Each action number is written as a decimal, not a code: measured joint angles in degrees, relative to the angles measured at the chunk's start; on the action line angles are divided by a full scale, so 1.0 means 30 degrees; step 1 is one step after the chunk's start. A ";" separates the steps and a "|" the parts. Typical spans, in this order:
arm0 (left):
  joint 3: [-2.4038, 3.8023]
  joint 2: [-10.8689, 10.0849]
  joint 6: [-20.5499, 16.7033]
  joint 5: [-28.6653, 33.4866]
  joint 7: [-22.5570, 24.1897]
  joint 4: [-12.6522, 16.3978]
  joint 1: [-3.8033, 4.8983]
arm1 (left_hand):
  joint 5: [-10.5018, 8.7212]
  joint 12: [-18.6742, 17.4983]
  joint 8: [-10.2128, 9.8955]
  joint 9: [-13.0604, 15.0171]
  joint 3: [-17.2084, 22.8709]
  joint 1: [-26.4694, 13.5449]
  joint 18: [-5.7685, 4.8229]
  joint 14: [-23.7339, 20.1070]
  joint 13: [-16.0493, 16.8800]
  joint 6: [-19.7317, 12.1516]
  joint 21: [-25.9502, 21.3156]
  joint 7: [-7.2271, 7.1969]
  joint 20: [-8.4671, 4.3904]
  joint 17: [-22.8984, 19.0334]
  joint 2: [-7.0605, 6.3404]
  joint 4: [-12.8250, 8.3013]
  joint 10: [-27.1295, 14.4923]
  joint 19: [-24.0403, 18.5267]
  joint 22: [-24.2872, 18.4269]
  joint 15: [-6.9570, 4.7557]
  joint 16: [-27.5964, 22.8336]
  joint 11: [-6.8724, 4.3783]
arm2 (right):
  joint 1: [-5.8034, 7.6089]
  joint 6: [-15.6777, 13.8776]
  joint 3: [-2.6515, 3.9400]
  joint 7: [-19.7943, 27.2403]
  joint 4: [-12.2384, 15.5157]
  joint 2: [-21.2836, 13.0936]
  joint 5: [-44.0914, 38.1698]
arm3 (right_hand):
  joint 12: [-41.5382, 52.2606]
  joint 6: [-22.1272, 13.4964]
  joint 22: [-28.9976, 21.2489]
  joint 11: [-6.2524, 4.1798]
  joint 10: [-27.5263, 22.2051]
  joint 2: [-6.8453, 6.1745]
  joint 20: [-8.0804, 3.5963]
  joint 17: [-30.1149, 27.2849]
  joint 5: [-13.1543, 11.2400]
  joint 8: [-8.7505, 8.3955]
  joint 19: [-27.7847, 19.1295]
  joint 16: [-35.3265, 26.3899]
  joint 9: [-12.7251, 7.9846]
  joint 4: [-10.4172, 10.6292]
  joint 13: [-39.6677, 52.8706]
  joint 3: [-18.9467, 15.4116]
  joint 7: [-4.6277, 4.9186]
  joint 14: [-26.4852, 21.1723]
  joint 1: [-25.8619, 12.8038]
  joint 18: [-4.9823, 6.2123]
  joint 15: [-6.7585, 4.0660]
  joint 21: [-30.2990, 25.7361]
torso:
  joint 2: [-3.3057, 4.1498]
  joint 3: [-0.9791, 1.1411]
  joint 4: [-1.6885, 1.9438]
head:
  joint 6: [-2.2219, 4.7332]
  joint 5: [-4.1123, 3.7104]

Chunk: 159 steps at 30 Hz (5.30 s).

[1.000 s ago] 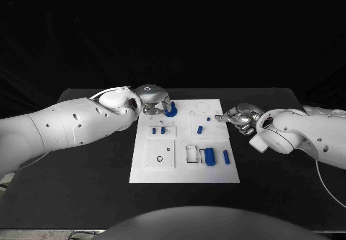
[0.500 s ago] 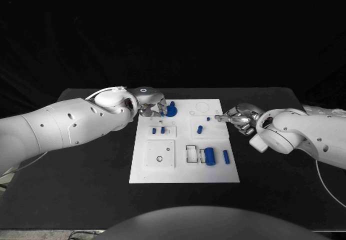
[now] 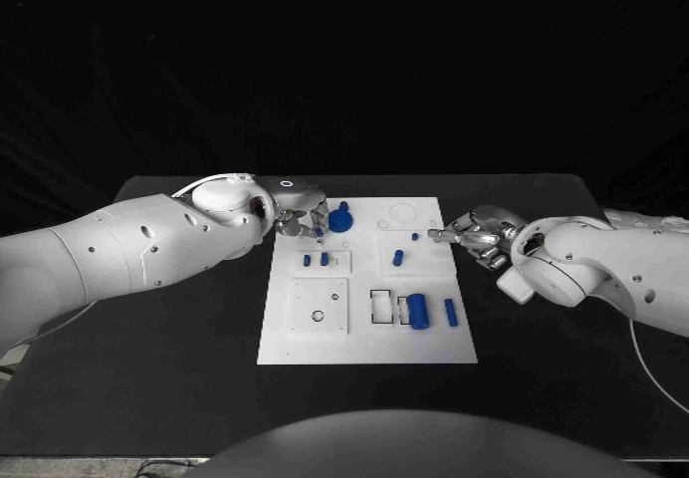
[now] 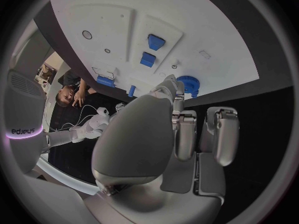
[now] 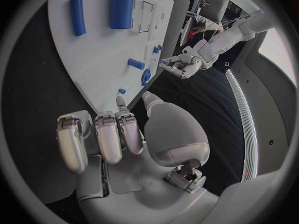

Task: Assemble the parts on the task board

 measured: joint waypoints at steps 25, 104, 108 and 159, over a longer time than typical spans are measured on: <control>-0.0007 0.0256 0.0930 -0.0533 -0.0029 -0.0458 -0.0133 | -0.0057 -0.0083 -0.0040 -0.0017 0.0052 -0.0026 0.0000 0.0000 0.0024 -0.0036 0.0000 -0.0034 0.0000 0.0014 -0.0026 0.0054 -0.0067 0.0000 0.0000 -0.0001 0.0000 0.0002 | 0.0000 0.0031 0.0000 -0.0025 0.0006 -0.0019 0.0003 | 0.0000 0.0000 -0.0005 0.0000 0.0000 0.0000 0.0000 -0.0003 0.0000 0.0000 0.0000 0.0000 -0.0002 0.0000 0.0012 0.0000 0.0000 0.0000 0.0000 -0.0001 0.0000 0.0000 | -0.0016 0.0011 0.0007 | -0.0002 -0.0018; 0.0000 0.1146 0.1703 -0.0961 -0.0361 -0.1392 -0.0336 | -0.0049 -0.0171 -0.0895 -0.0469 0.0377 -0.0048 0.0000 0.0000 0.0027 -0.1903 0.0000 -0.0848 0.0000 0.0001 -0.0657 0.0223 -0.2083 0.0000 0.0000 -0.0001 0.0000 -0.0032 | -0.0001 0.0057 0.0000 -0.0076 0.0079 -0.0043 0.0060 | 0.0000 0.0000 0.0000 0.0000 0.0000 0.0000 0.0000 0.0004 0.0000 0.0077 0.0000 0.0000 0.0041 0.0000 0.0001 0.0001 0.0000 0.0000 0.0000 0.0000 0.0000 0.0000 | -0.0015 0.0004 0.0007 | 0.0004 -0.0146; -0.0010 0.1146 0.1810 -0.0963 -0.0502 -0.1408 -0.0350 | -0.0049 -0.0171 -0.0914 -0.0873 0.0435 -0.0174 0.0000 0.0071 0.0027 -0.3528 0.0000 -0.1190 0.0000 0.0001 -0.0919 0.0429 -0.2649 0.0000 0.0000 0.0070 0.0000 0.0110 | -0.0001 0.0058 0.0000 -0.0076 0.0076 -0.0041 0.0069 | 0.0000 0.0000 -0.0001 0.0000 0.0000 0.0000 0.0000 0.0003 0.0000 0.0077 0.0000 0.0000 0.0040 0.0000 0.0000 0.0001 0.0000 0.0000 0.0000 -0.0001 0.0000 0.0000 | -0.0015 0.0007 0.0007 | 0.0004 -0.0145; 0.0014 -0.3632 -1.0731 1.9543 0.4453 0.4752 -0.0543 | 0.3275 -0.0063 -0.0813 -0.1018 -0.5996 -0.6725 0.0613 -0.0077 0.0128 -0.2768 -0.3443 0.0876 -0.0103 0.0010 -0.0551 0.0756 -0.1634 -0.0687 0.0000 0.0286 -0.3294 0.0684 | 0.0995 -0.3170 0.0012 0.2833 -0.1486 0.1613 -0.6176 | -2.4228 0.1502 -0.0010 -0.0439 -0.9928 -0.1769 -0.0473 -0.0004 -0.2863 0.1030 0.0002 0.0000 0.0707 -0.0977 -1.8485 0.1982 -0.1142 -0.0006 0.5188 -0.0001 -0.0535 0.0000 | -0.0018 -0.0099 0.0432 | 0.0300 -0.0732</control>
